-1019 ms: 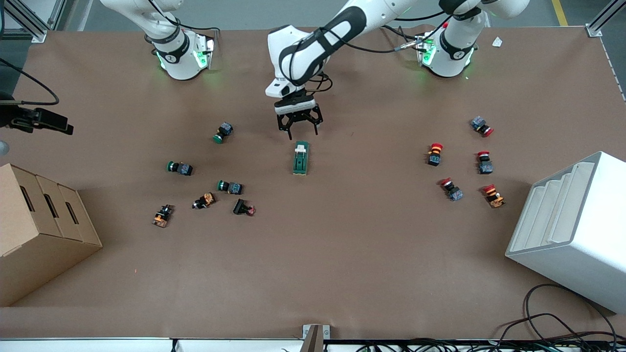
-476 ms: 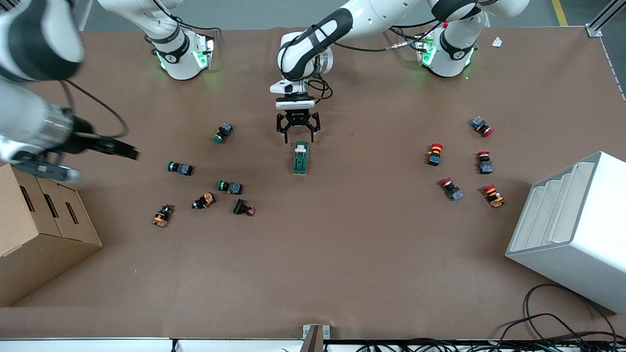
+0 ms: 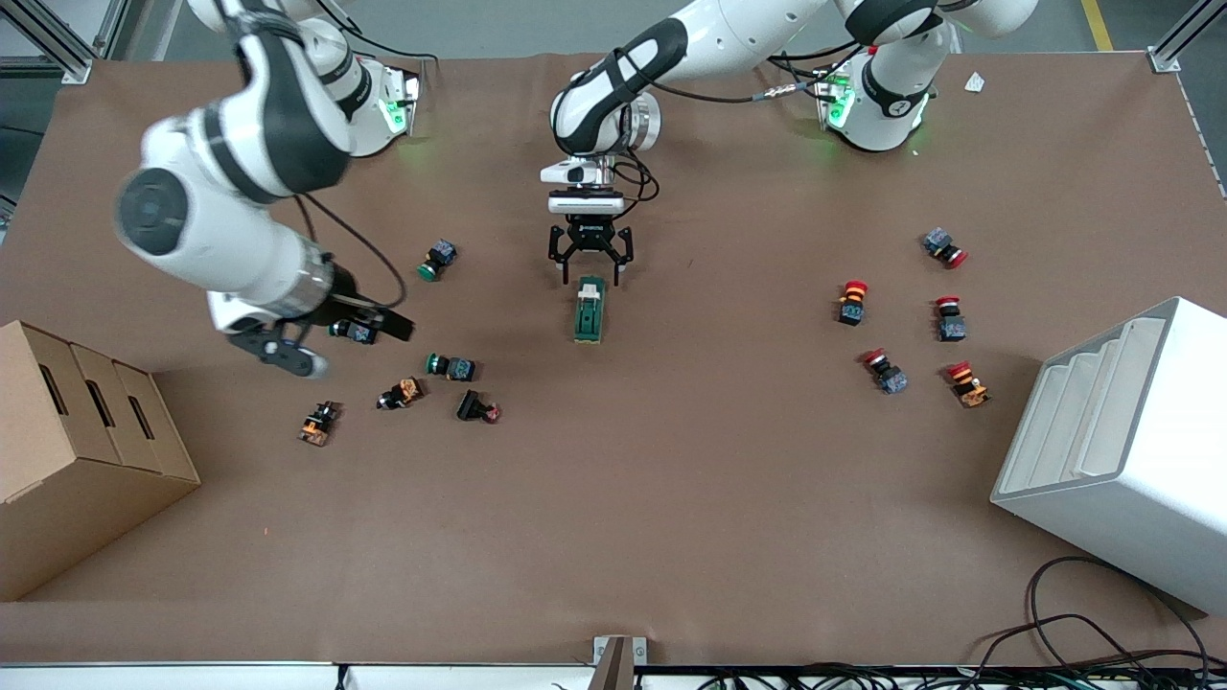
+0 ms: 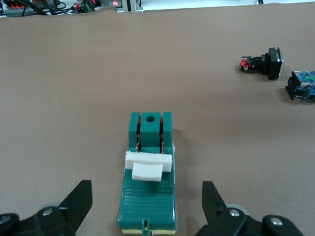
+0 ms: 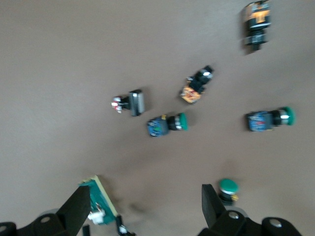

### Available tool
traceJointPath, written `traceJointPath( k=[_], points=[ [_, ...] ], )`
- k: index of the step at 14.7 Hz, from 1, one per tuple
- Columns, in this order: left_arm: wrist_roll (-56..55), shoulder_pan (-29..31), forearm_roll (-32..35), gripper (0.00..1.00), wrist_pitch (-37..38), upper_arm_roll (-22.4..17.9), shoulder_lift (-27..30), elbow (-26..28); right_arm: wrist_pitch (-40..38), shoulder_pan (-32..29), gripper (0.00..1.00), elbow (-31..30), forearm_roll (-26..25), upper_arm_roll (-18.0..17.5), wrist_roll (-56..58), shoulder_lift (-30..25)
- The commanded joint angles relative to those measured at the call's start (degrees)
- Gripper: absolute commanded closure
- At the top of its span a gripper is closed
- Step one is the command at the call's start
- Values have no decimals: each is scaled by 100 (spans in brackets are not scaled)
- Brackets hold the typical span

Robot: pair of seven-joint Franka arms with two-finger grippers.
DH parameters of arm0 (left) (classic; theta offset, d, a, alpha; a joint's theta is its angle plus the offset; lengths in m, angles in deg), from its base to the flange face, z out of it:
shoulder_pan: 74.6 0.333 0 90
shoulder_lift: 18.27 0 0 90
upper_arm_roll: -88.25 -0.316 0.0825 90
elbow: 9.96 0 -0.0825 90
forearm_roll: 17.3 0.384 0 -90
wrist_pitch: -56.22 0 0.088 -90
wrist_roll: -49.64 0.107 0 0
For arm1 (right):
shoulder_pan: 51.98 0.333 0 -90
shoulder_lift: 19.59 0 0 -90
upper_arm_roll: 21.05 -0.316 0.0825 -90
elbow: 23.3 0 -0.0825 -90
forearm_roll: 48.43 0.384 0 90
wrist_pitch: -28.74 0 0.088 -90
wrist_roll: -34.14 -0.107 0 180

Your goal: Close load switch with both arms

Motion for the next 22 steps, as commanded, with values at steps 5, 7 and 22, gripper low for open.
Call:
traceJointPath(
  k=[5,7,22],
  points=[
    [-457,-71,670,1,357,-28,-310,104,1647,1159,0,-642,612,60,-1097,557],
    [-484,-106,697,1,357,-28,-310,96,2104,1449,0,-712,640,60,-1362,812],
    [-1108,-422,1470,1,1306,-142,-618,315,4778,3006,0,-1407,1967,51,-1697,1798]
  ],
)
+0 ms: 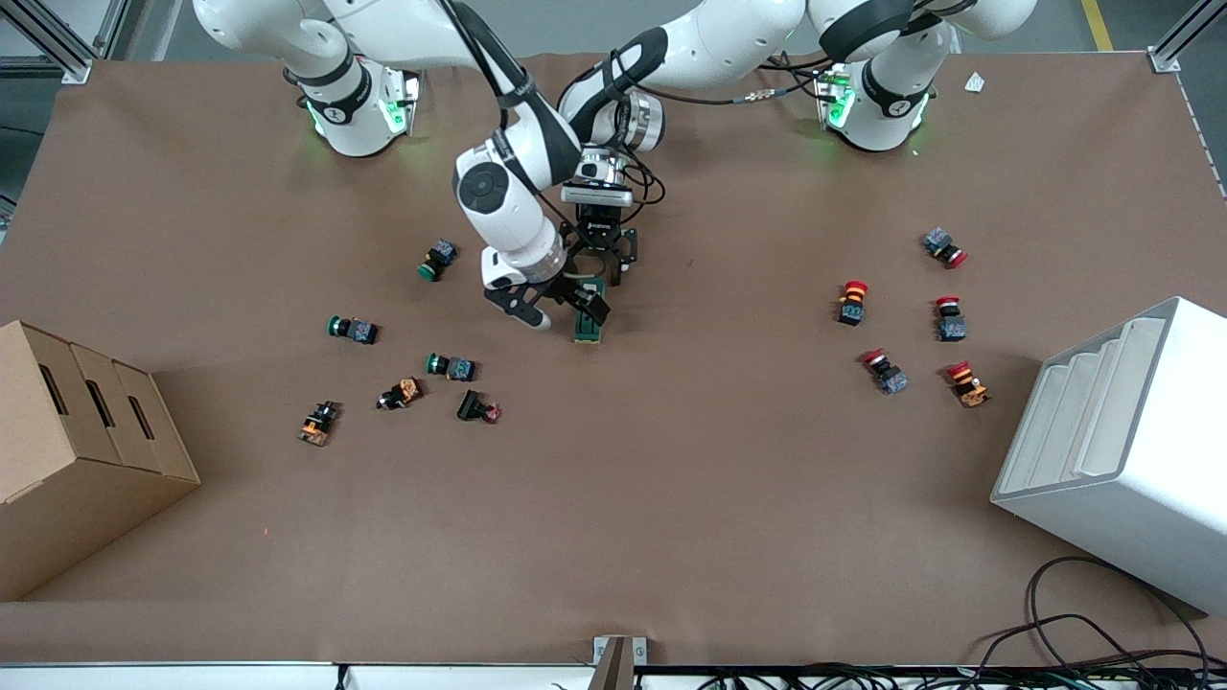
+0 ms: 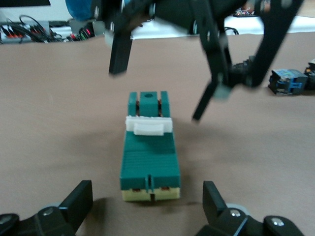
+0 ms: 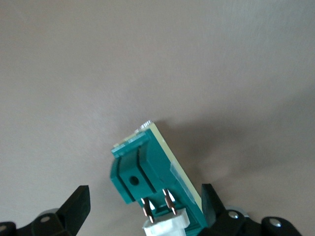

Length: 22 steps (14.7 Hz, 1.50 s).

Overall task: Close load switch with both arms
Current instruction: 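Push the white lever over with the right gripper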

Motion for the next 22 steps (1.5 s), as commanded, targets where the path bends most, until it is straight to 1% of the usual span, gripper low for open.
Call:
traceJointPath(
  k=[1,6,9,13,18,22],
  points=[
    [-122,-92,178,1,156,-115,-56,35,80,205,0,-28,216,56,-34,10],
    [-140,-153,178,1,174,-115,-126,0,80,399,0,-28,260,56,-192,19],
    [-140,-171,178,1,182,-211,-144,-9,89,434,0,-11,260,56,-263,19],
    [-104,-232,196,1,182,-246,-144,0,124,443,0,121,453,65,-263,19],
    [-61,-250,204,1,182,-255,-223,-9,124,355,0,420,453,74,-236,186],
    [-8,-259,196,1,174,-255,-231,0,80,109,0,578,444,83,-157,177]
  ],
)
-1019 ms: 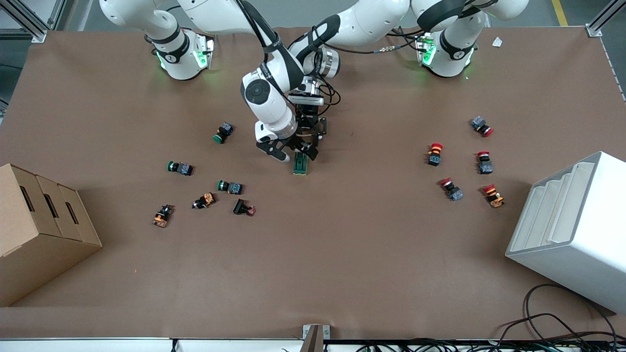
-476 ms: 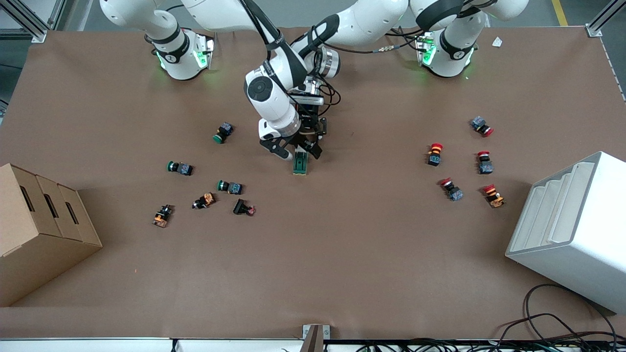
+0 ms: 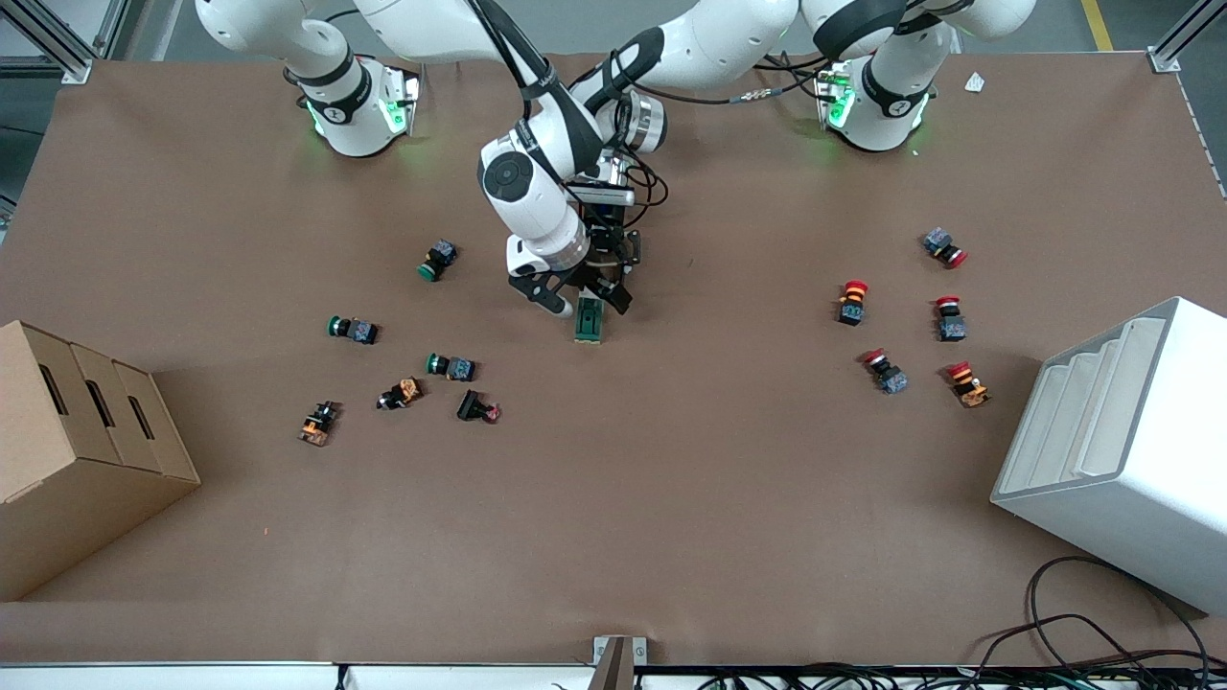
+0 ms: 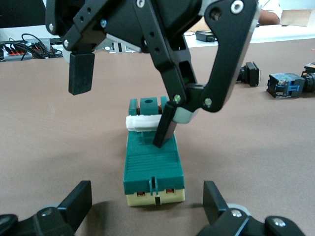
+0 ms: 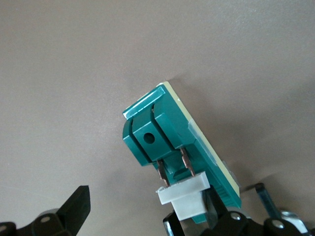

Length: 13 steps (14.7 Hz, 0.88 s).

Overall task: Close load switch with both arms
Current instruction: 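Push the white lever over with the right gripper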

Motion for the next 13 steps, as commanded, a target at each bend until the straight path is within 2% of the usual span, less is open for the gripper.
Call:
traceJointPath(
  k=[1,13],
  points=[
    [31,-60,56,1,3,-54,-208,-9,142,-253,0,406,80,25,101,108],
    [-13,-131,30,1,83,-54,-313,105,62,-402,0,1004,45,25,110,574]
  ],
)
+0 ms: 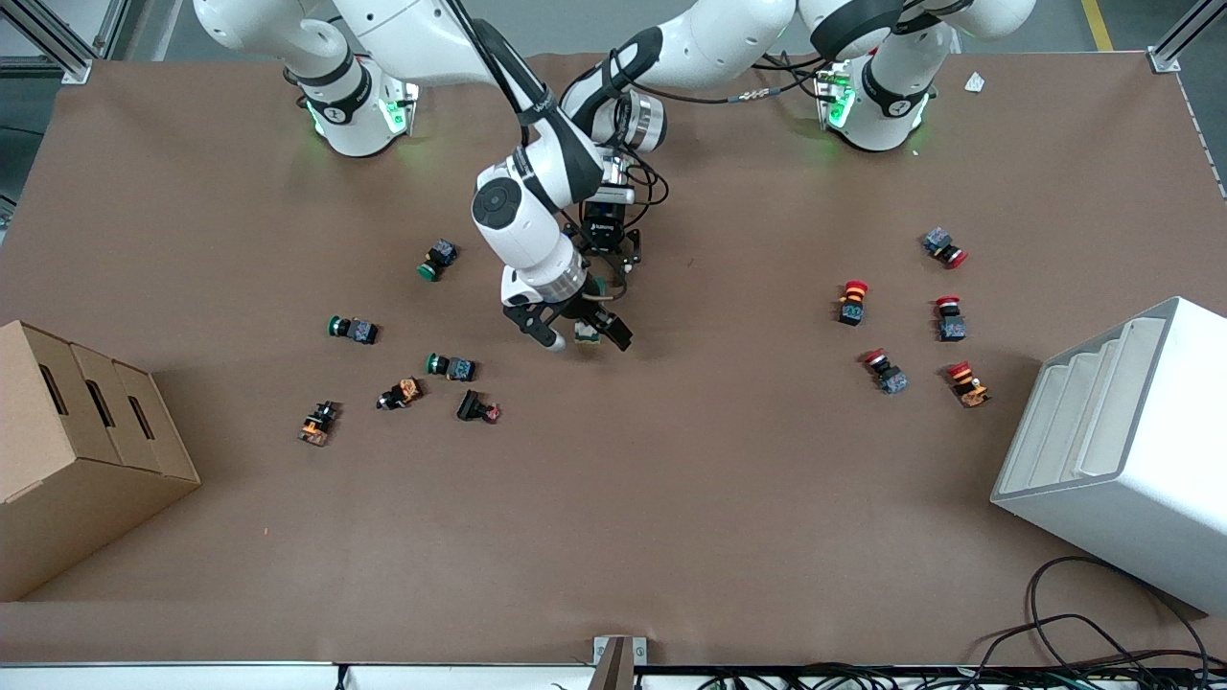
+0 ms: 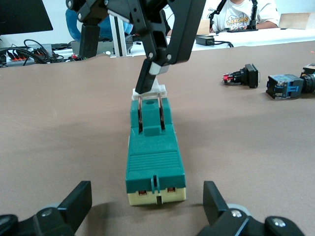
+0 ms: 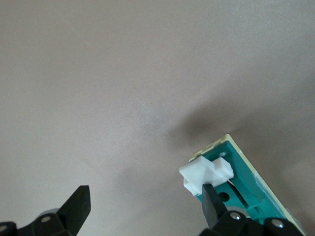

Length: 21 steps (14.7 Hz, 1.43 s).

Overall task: Close load switch with both arms
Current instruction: 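Withdraw the right gripper from the switch toward its side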

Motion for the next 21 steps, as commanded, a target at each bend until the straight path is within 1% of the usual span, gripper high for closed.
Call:
traceJointPath(
  k=[1,6,10,16,17,19,21],
  points=[
    [-22,-51,-27,1,-56,-34,-257,109,13,-111,0,225,30,-43,91,158],
    [13,-34,-36,1,-64,-34,-230,179,13,-208,0,410,13,-35,258,448],
    [13,-42,-36,1,-56,-34,-257,188,-4,-304,0,454,13,-34,363,466],
    [-13,10,-53,1,-64,-25,-195,267,-855,-708,0,954,-101,9,548,422],
    [13,19,-53,1,-64,-25,-178,276,-1144,-822,0,1068,-223,18,583,405],
    [188,54,-53,1,-64,-25,-82,293,-1690,-1060,0,1271,-767,97,583,405],
    [565,308,-71,1,-108,28,-46,250,-2234,-1349,0,1481,-1215,132,618,396]
  ],
)
